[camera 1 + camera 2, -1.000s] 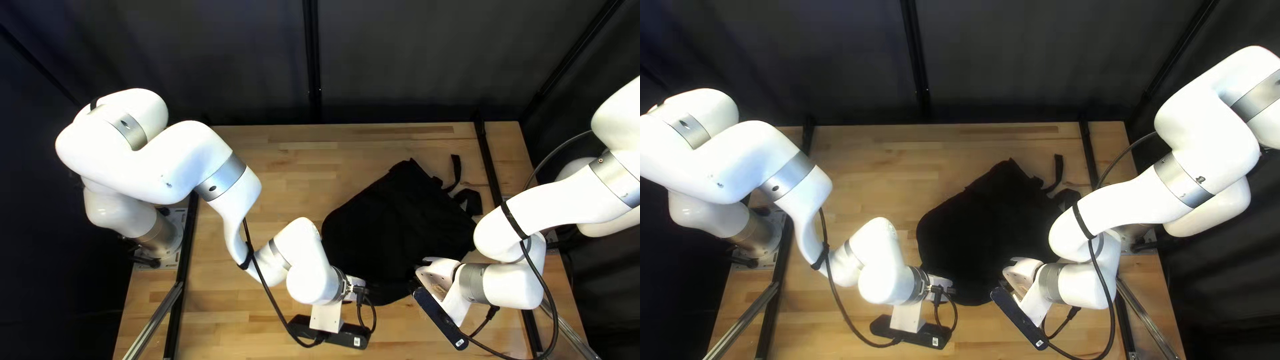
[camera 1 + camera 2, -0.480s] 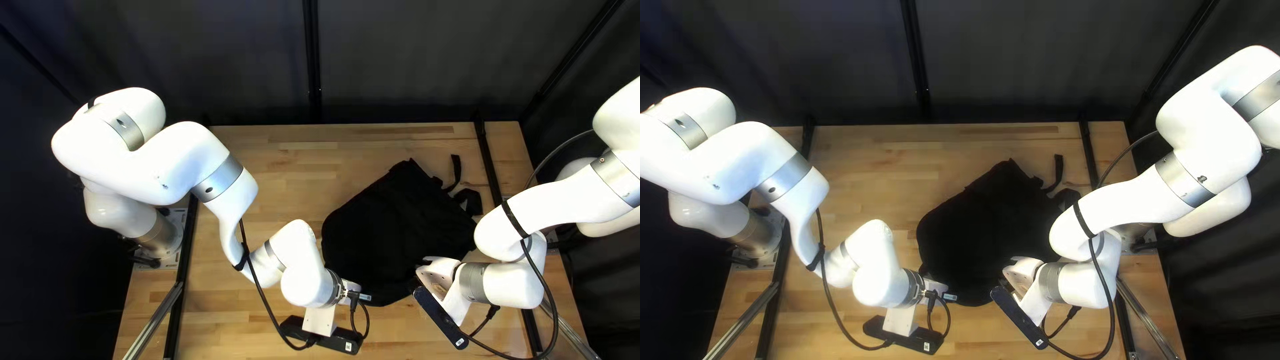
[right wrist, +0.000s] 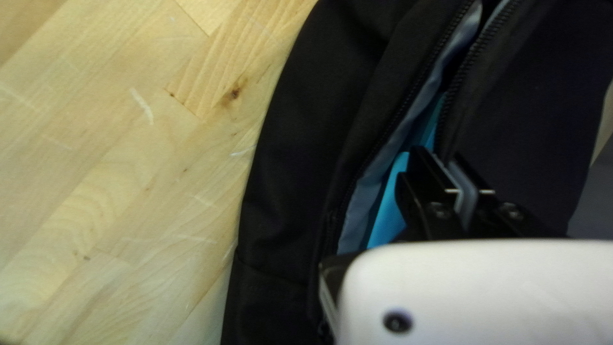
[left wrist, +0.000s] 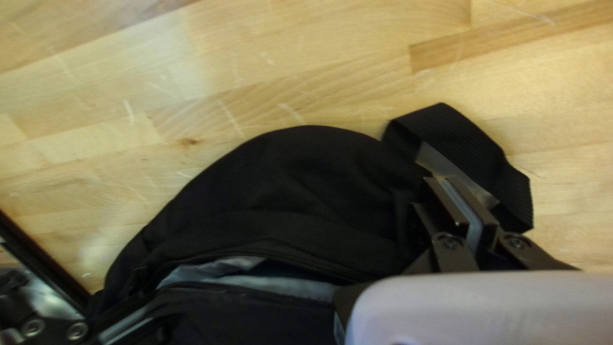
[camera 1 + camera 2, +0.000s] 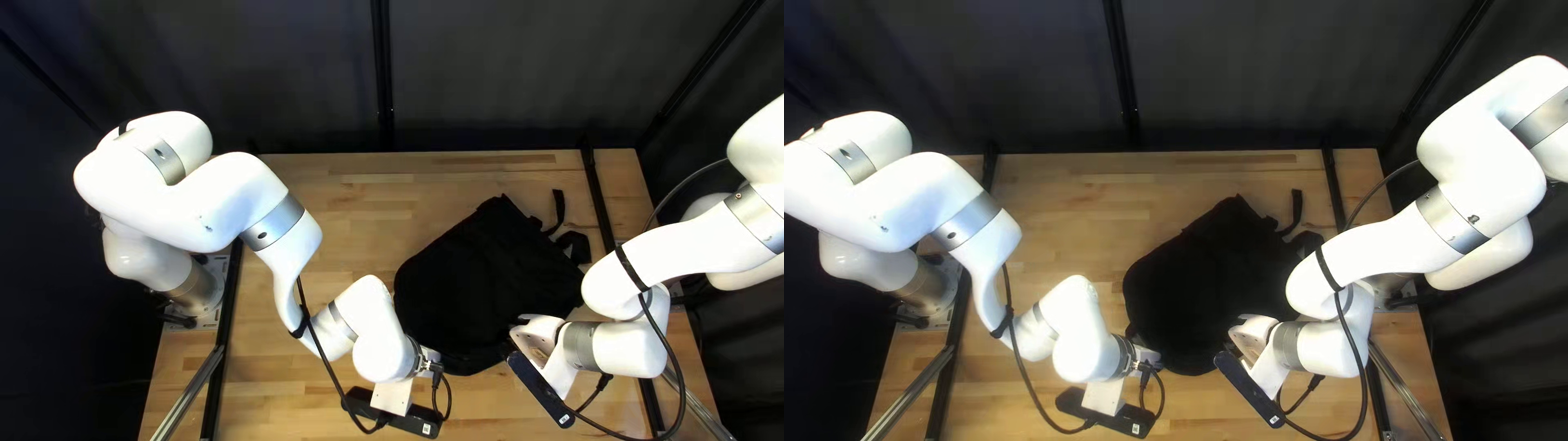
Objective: Remove a lunch box from a kids backpack
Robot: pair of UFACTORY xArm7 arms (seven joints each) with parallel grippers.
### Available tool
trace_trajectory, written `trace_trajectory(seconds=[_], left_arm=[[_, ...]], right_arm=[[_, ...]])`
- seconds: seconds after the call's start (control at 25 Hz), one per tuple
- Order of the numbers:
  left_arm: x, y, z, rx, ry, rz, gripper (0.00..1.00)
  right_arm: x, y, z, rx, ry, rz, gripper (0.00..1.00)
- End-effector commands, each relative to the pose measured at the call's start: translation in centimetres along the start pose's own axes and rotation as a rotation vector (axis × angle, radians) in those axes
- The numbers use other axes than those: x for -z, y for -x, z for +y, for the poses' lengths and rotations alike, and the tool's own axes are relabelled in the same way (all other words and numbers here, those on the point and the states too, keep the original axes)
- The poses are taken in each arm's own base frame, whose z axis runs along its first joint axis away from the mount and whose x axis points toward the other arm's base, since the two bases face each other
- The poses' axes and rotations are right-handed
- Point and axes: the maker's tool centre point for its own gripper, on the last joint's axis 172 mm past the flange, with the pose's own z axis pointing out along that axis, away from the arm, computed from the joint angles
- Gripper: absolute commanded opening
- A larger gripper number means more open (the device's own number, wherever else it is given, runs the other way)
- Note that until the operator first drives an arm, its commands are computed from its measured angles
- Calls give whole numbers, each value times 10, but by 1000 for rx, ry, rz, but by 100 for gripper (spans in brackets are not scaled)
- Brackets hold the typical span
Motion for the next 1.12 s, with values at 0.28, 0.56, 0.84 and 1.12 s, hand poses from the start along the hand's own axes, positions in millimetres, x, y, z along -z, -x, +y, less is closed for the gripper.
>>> trace_trajectory(seconds=[0.28, 0.56, 0.84, 1.12], left_arm=[[9, -16, -10, -6, -43, -71, 100], [-7, -23, -23, 62, -106, -249, 100], [-19, -11, -16, 108, -110, -301, 100], [-21, 3, 0, 140, -59, -314, 100]], right_arm=[[1, -3, -1, 5, -3, 2, 0], [5, -3, 0, 7, 1, 2, 0], [5, -3, -1, 12, 1, 2, 0], [4, -2, -2, 16, -4, 5, 0]])
